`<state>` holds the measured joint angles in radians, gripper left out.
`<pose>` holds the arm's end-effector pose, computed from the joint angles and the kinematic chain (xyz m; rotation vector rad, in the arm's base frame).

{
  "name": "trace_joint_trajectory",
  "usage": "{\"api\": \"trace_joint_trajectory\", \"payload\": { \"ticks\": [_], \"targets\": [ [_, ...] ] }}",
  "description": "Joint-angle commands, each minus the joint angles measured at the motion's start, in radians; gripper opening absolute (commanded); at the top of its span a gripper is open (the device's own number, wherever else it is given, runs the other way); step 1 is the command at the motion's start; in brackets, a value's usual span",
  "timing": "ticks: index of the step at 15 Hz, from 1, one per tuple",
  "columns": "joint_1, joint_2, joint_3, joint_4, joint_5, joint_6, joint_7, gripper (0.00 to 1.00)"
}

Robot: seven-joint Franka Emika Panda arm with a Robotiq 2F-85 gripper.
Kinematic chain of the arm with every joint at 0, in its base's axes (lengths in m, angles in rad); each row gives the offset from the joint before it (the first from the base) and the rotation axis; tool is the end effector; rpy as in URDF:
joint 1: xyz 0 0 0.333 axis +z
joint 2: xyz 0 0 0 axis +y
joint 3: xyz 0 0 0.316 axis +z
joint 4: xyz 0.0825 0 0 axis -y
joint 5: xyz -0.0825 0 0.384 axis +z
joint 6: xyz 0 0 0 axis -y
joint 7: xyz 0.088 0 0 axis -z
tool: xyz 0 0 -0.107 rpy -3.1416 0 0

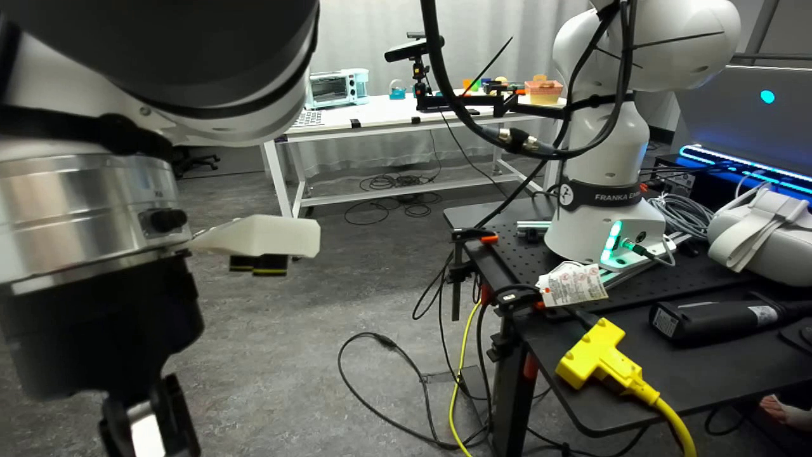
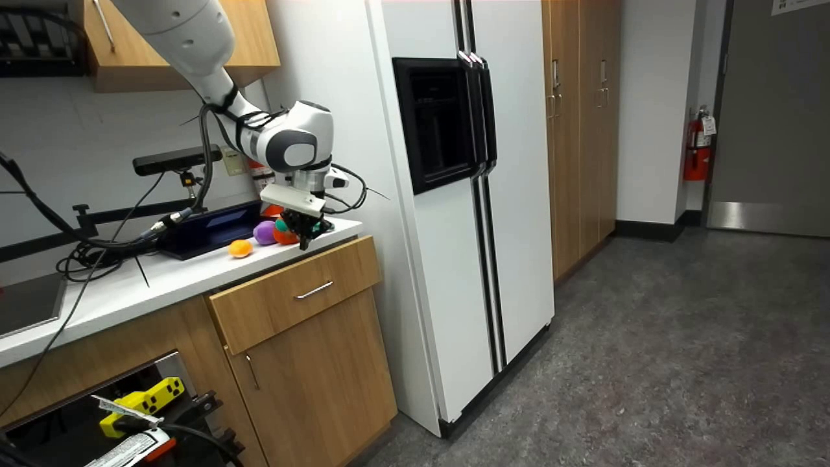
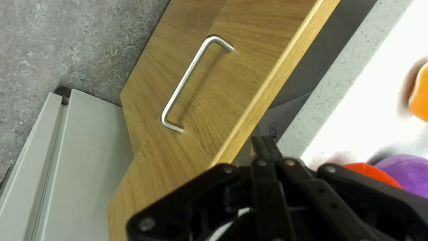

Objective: Open the drawer

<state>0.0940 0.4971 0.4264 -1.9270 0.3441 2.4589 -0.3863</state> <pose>0.5564 0.3020 0.2580 -2.5996 -0.7897 -0.0385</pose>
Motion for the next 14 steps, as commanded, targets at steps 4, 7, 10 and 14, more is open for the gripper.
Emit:
{"api": "trace_joint_trajectory", "payload": {
  "ticks": [4, 7, 10, 14],
  "targets": [
    [-0.006, 0.113, 0.036, 0.096, 0.059, -0.008, -0.078, 0.0],
    [-0.016, 0.157, 0.043, 0.122, 0.06, -0.019, -0.08, 0.0],
    [-0.004, 0.179, 0.02, 0.131, 0.031, -0.021, -0.048, 0.0],
    [0.015, 0.148, -0.038, 0.094, -0.025, -0.014, 0.004, 0.0]
  ]
}}
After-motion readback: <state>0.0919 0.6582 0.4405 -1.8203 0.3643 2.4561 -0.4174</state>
